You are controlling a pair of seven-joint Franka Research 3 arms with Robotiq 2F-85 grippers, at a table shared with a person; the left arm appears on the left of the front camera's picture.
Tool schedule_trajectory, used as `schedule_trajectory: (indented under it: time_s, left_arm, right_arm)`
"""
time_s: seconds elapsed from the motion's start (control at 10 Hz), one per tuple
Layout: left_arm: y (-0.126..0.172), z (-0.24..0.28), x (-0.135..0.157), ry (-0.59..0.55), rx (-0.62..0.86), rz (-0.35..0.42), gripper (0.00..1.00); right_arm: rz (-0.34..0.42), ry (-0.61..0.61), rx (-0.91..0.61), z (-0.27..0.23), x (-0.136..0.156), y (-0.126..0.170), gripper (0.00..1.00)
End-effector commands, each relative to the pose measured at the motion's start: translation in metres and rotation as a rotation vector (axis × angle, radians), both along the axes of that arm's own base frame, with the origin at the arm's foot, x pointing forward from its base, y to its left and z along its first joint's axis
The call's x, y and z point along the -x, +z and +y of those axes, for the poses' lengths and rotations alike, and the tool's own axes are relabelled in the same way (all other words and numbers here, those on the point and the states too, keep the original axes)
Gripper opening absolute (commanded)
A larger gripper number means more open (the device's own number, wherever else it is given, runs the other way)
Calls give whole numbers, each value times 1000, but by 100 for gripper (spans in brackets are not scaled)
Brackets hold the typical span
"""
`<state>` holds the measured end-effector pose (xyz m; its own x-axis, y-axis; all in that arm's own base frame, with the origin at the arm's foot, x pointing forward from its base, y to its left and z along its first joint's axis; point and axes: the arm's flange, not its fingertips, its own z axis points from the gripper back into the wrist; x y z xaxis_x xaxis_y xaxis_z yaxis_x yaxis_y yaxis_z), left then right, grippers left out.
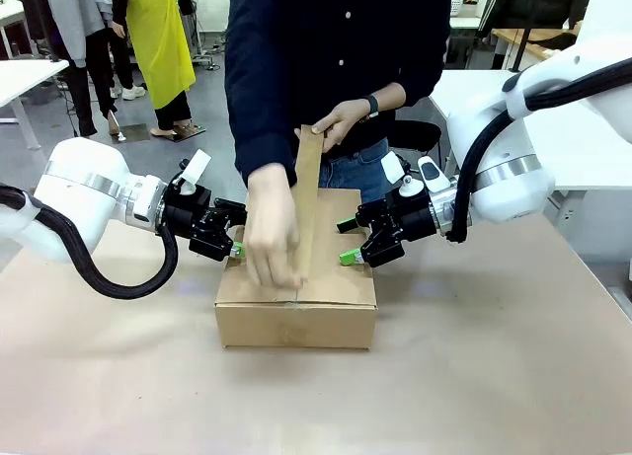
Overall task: Pack the gift set into the box.
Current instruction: Press and hold the closed box until the human finishes sealing it.
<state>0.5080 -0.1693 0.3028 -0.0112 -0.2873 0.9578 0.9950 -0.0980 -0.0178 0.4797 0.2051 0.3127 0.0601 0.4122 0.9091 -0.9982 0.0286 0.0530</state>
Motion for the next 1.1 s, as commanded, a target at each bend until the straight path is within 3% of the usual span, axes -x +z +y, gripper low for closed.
schedule_trajectory:
  time_s: [0.0, 1.0]
  left_arm:
    - [-2, -2, 1, -5, -2, -13, 100]
    - [-2, -2, 1, -5, -2, -13, 100]
  right_arm:
    - [-8, 0, 0, 1, 1, 2, 100]
    - [-8, 0, 0, 1, 1, 2, 100]
